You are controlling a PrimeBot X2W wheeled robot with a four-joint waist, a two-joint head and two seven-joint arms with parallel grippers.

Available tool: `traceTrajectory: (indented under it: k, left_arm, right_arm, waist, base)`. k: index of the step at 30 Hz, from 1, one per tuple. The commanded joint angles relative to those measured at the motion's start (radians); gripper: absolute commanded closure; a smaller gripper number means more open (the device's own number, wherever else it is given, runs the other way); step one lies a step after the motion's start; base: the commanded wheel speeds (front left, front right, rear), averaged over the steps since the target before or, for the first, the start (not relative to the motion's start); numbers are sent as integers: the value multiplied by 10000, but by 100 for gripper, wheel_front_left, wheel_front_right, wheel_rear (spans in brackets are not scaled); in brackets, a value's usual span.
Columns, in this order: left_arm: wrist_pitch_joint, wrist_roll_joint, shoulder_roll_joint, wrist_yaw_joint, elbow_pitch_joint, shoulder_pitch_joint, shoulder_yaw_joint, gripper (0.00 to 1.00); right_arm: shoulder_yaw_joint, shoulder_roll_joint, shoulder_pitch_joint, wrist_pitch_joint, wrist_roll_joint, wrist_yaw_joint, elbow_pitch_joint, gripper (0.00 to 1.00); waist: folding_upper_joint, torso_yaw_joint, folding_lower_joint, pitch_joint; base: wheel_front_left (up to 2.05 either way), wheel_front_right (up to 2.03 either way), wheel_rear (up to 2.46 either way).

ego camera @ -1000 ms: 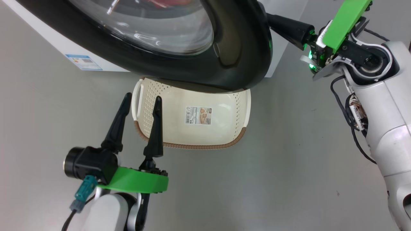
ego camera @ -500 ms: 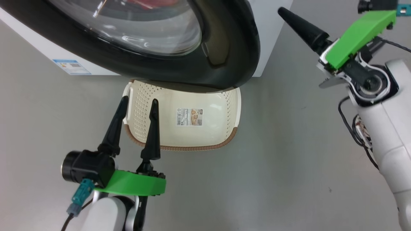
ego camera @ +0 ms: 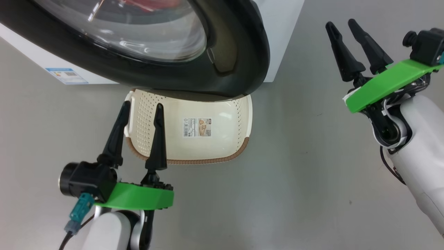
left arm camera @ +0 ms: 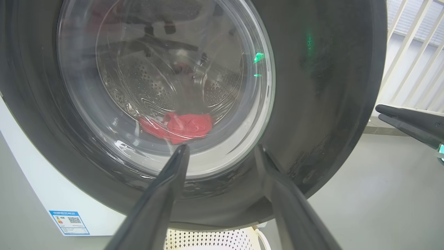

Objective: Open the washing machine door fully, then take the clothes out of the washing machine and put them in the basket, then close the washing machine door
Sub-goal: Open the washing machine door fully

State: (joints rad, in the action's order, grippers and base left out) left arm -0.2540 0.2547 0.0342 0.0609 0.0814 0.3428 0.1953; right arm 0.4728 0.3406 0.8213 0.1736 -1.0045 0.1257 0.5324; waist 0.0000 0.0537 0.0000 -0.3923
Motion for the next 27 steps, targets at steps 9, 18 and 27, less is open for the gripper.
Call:
traceTrajectory:
  k: [9, 18, 27]
  left_arm:
    - [-78, -115, 160, -2, -405, -100, -428, 0]
    - [-78, -60, 160, 29, -594, 51, -563, 0]
    - [-78, -145, 160, 4, -727, 102, -685, 0]
  right_arm:
    - [-867, -493, -769, 873, 2812, 50, 150, 0]
    - [-3291, -1482, -2288, 879, 5773, 50, -2201, 0]
    - [-4024, -2439, -3643, 880, 7621, 50, -4125, 0]
  waist:
    - [0, -178, 0, -17]
    - [0, -212, 0, -90]
    - [0, -268, 0, -117]
  base:
    - [0, 0, 0]
    - [0, 0, 0]
    - [0, 0, 0]
